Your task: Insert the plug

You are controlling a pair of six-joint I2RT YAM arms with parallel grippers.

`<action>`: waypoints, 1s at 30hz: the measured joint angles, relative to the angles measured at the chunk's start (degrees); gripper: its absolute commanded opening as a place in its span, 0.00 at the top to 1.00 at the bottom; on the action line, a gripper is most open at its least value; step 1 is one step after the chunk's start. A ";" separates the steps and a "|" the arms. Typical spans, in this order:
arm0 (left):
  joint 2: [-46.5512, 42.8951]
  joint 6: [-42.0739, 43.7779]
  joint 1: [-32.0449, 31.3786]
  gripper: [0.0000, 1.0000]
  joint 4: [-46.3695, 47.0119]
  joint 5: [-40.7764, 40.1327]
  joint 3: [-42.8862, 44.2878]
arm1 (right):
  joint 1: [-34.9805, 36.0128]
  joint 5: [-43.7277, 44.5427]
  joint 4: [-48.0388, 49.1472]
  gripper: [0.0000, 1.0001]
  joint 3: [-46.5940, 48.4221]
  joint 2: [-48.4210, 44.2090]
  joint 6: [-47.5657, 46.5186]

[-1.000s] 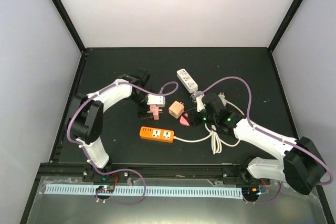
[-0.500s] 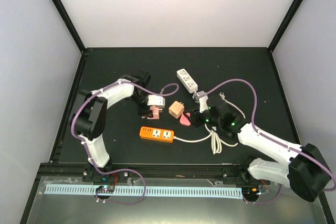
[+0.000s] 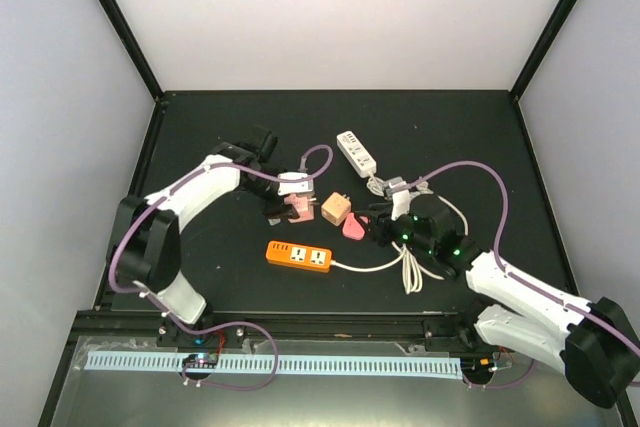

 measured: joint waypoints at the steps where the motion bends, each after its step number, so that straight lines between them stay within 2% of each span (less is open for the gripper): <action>1: -1.68 -0.79 0.07 0.98 -0.33 1.84 0.02 | 0.00 0.00 0.76 0.40 -0.61 -0.94 0.09; 5: -5.95 -3.87 0.66 0.98 -3.23 11.43 1.38 | -0.02 -0.66 5.42 0.19 -3.43 -5.07 0.02; 9: -8.52 -7.54 1.46 0.98 -5.55 23.06 3.19 | -0.02 -2.64 11.69 0.09 -7.26 -9.38 0.66; 14: -12.20 -14.62 2.60 0.98 -4.57 35.82 3.08 | 0.11 -6.19 18.86 0.07 -9.73 -12.20 1.86; 19: -18.29 -24.52 3.02 0.98 3.19 44.74 -0.52 | 2.36 -7.93 25.27 0.05 -9.57 -11.39 2.19; 26: -28.20 -41.92 3.02 0.98 23.63 48.59 -11.28 | 8.02 -8.17 32.63 0.02 -6.78 -4.68 2.27; 30: -29.14 -50.05 3.04 0.99 31.74 49.46 -13.60 | 10.32 -8.09 37.22 0.02 -4.68 -1.38 2.14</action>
